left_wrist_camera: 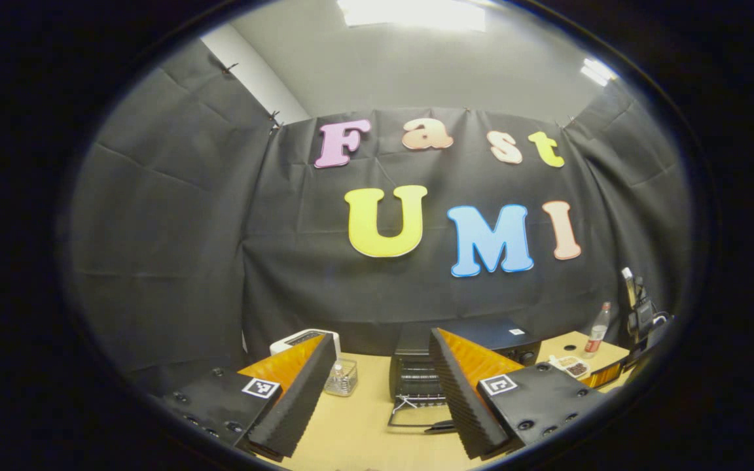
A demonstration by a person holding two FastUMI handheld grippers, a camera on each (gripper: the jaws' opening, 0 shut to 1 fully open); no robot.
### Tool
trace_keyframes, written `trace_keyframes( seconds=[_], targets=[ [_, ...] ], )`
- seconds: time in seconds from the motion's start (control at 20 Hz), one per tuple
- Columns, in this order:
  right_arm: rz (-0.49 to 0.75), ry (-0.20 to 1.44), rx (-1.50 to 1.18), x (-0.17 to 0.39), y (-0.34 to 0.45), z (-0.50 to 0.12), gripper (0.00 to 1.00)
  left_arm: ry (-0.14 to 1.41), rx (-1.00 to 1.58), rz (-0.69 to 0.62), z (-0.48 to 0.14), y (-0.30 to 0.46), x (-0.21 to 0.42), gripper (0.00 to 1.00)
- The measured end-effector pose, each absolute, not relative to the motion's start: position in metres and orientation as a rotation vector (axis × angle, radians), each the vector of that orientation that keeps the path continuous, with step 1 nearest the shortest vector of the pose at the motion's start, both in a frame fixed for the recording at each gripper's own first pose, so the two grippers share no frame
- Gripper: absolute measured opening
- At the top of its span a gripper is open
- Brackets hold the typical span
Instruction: Open the electric oven with the left hand, put the food in, and close the electric oven.
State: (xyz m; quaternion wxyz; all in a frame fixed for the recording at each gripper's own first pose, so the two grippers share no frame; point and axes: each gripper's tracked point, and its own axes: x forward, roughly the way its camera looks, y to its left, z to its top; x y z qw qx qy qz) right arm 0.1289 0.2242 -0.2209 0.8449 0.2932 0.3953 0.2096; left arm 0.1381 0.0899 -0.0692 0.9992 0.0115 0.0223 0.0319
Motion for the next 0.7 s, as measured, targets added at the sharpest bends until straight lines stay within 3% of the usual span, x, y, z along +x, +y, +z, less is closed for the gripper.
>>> trace_keyframes(
  seconds=[0.7],
  targets=[
    [0.412, 0.7, 0.588, 0.262, 0.308, -0.266, 0.07, 0.128, 0.064, 0.14, -0.119, 0.178, 0.161, 0.98]
  ],
)
